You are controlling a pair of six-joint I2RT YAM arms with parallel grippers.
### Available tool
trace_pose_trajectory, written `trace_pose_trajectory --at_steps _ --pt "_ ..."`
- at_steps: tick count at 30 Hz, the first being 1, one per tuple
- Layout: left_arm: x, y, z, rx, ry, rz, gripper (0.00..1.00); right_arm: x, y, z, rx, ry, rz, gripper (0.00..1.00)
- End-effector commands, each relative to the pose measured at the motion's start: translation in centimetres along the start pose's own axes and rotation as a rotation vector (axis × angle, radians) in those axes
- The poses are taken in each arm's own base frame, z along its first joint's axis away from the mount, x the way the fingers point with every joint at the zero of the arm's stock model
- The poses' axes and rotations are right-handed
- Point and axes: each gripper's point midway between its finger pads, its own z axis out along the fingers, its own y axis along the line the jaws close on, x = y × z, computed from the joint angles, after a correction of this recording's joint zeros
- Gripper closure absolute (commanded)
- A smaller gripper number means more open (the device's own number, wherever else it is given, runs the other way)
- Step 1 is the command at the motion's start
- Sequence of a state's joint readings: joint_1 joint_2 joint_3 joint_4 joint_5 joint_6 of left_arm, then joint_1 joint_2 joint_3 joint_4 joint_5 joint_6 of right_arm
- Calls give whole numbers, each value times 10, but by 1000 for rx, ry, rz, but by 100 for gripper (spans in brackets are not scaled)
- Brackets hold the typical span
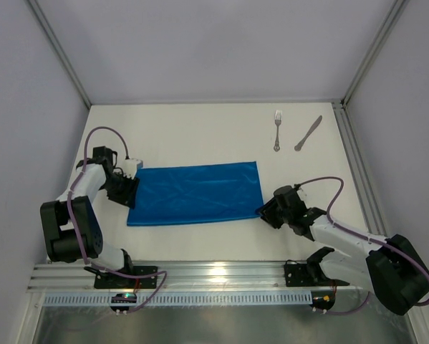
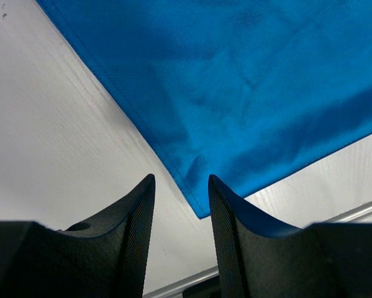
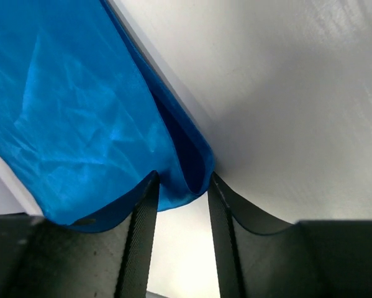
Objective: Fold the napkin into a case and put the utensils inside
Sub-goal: Pick up the rectangle-folded napkin from the center of the board.
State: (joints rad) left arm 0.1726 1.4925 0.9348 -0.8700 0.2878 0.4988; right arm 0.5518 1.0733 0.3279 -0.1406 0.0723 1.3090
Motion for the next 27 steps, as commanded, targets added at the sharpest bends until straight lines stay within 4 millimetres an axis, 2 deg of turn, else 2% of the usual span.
trace_pose_trajectory --at_steps 1,8,17,24,27 --pt "-10 3 -10 -15 -42 9 58 -12 -21 2 111 -71 -80 60" --pt "-12 9 -7 -17 -49 -26 58 -19 -28 1 148 -107 -119 68" --pt "-34 29 15 -30 -47 -115 58 -18 -24 8 139 -101 -158 82" --pt "-38 26 32 -17 -25 -92 66 -23 -22 6 136 -122 -181 96" --pt "-44 22 37 -3 -19 -73 72 -25 -22 2 142 -127 -198 96"
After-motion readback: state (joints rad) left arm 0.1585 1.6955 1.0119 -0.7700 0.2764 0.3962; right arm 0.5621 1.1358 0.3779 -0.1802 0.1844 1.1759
